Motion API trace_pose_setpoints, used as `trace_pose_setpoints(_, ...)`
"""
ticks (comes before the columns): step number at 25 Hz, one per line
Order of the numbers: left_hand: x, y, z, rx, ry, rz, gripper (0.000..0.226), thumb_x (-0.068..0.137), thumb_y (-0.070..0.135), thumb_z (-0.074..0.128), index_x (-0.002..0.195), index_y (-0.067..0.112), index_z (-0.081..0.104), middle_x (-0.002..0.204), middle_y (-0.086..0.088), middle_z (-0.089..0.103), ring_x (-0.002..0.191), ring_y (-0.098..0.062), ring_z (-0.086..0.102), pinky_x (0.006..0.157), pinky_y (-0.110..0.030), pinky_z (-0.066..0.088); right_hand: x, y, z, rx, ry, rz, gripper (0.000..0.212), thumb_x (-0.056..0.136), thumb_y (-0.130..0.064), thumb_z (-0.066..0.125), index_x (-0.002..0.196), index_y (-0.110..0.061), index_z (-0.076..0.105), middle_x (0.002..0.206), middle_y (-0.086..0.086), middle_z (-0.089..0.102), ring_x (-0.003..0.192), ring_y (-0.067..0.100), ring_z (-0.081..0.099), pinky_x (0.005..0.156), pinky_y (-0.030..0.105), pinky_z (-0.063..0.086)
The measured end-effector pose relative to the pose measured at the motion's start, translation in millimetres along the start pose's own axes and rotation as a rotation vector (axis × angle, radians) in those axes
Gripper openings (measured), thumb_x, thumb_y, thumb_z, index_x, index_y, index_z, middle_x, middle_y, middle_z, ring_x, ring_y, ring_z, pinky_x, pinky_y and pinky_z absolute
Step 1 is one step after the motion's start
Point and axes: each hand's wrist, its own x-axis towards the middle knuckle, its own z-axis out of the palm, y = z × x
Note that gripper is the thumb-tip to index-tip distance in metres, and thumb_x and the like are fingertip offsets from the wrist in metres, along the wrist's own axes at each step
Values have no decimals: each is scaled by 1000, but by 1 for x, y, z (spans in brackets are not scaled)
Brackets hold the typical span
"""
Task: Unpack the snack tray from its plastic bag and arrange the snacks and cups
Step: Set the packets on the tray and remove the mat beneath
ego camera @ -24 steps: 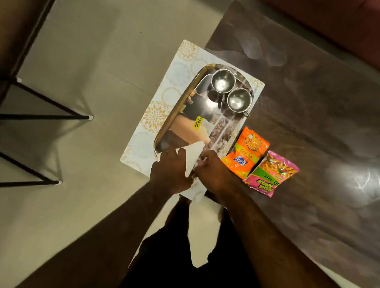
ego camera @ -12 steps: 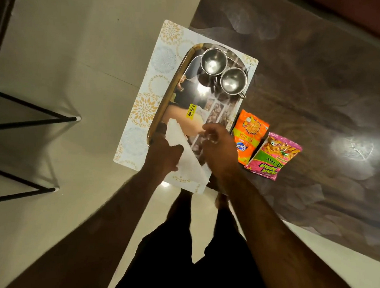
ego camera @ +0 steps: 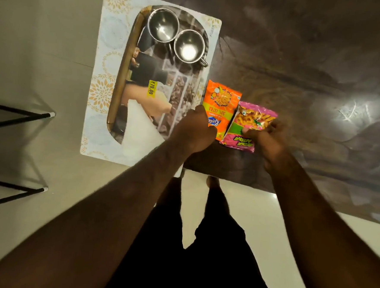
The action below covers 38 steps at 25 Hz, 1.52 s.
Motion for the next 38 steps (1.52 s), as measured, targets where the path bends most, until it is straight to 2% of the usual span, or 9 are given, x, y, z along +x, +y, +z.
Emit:
trace_pose_setpoints(8,39,20,26,122,208,-132,61,89,32,66,137,4,44,137,-19,57,126,-39,56,103,-47,47,24,12,-8,-20,-135,-60,65,79,0,86,137,-2,57,125,14,74,98,23,77,66,24,63)
trace_pose_setpoints(13,26,22,12,-73,169,-106,42,80,24,70,121,20,64,116,-3,72,108,-26,67,92,-36,54,13,-12,-27,49,-267,-5,59,81,4,82,135,-2,60,123,21,75,110,41,75,96,60,60)
trace_pose_setpoints(16,-2,8,-21,-163,279,-22,33,81,25,75,112,16,65,101,1,72,94,-20,68,77,-29,54,-14,-34,-29,120,-402,-46,57,85,1,80,137,-3,59,124,20,76,111,40,75,96,58,60)
trace_pose_setpoints(19,-25,-28,-63,-149,418,-25,36,82,31,76,113,17,64,105,-1,73,93,-20,67,81,-33,53,-42,-50,-5,164,-495,-70,52,86,-1,80,135,-4,61,120,19,78,106,36,78,89,52,64)
trace_pose_setpoints(23,-34,-84,-114,-138,508,-134,39,83,30,77,118,19,64,108,-2,72,94,-23,66,79,-27,50,-62,-56,74,93,-456,-57,50,83,2,83,127,-6,62,122,21,75,108,41,76,94,59,61)
trace_pose_setpoints(27,-22,-117,-133,-100,407,-180,50,83,32,79,127,17,60,120,-9,71,108,-32,66,95,-44,54,-66,-50,138,8,-340,-106,61,80,-5,88,132,-7,58,120,14,76,103,31,78,87,49,65)
trace_pose_setpoints(32,-16,-135,-142,-97,345,-111,55,87,33,74,135,16,55,124,-16,65,111,-32,64,96,-47,54,-70,-35,151,-81,-260,-203,43,87,-6,82,124,-12,59,115,7,73,110,30,75,85,48,66)
trace_pose_setpoints(35,-15,-143,-141,-97,365,-115,64,86,37,76,142,18,50,132,-21,52,117,-36,58,102,-50,49,-70,-34,154,-67,-226,-188,52,90,-7,80,136,-8,55,126,13,71,118,34,71,94,56,61)
trace_pose_setpoints(38,-11,-144,-145,-315,295,-199,73,85,33,78,146,13,42,143,-17,51,124,-32,58,102,-45,51,-66,-40,164,-67,-218,-131,58,90,-9,80,141,-8,52,119,7,71,111,33,74,85,48,64)
